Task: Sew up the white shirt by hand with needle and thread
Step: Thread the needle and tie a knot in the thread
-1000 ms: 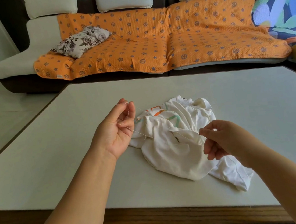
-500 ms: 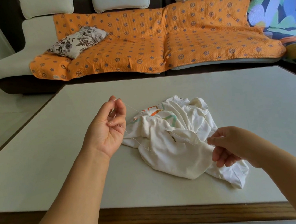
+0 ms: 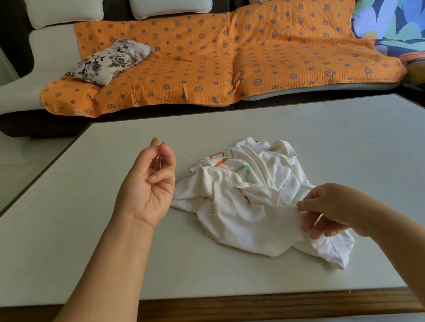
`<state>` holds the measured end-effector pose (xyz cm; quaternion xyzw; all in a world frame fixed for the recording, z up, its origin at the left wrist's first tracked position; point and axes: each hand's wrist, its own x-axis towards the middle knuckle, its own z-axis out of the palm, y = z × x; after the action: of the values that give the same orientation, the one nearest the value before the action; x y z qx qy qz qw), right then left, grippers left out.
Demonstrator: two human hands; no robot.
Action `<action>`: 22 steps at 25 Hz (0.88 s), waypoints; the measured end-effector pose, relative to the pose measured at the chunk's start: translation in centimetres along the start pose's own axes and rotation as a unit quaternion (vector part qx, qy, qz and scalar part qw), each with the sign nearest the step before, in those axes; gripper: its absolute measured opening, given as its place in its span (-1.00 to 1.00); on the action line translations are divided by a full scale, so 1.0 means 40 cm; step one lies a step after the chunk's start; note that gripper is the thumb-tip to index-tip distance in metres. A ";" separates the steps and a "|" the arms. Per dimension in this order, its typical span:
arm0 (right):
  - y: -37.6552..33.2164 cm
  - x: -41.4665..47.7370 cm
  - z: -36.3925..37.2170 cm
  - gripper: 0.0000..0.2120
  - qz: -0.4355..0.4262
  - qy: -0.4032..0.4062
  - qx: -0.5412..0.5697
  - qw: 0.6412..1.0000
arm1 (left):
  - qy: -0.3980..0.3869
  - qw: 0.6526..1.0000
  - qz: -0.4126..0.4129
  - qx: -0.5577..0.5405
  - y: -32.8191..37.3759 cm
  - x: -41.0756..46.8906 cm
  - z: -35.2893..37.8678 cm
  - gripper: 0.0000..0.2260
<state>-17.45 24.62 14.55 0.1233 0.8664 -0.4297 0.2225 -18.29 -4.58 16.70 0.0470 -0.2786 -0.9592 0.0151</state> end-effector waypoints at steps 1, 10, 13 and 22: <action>0.000 0.001 -0.005 -0.83 0.002 0.007 0.011 1.000 | -0.003 1.000 -0.002 0.017 -0.002 -0.003 0.002 -0.95; -0.022 -0.004 -0.051 -0.84 -0.166 0.365 -0.046 0.915 | -0.089 0.937 -0.015 0.339 -0.050 -0.056 0.048 -0.52; -0.091 -0.069 0.035 -0.89 -0.305 0.259 0.003 0.917 | -0.131 0.892 -0.009 0.432 -0.083 -0.067 0.056 -0.51; -0.129 -0.097 0.135 -0.95 -0.333 0.084 0.068 0.937 | -0.149 0.773 0.089 0.611 -0.137 -0.074 0.050 -0.30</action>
<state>-14.66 17.12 17.12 -0.1216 0.8422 -0.5250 -0.0161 -15.54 1.27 15.70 -0.1220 -0.8073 -0.5768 0.0269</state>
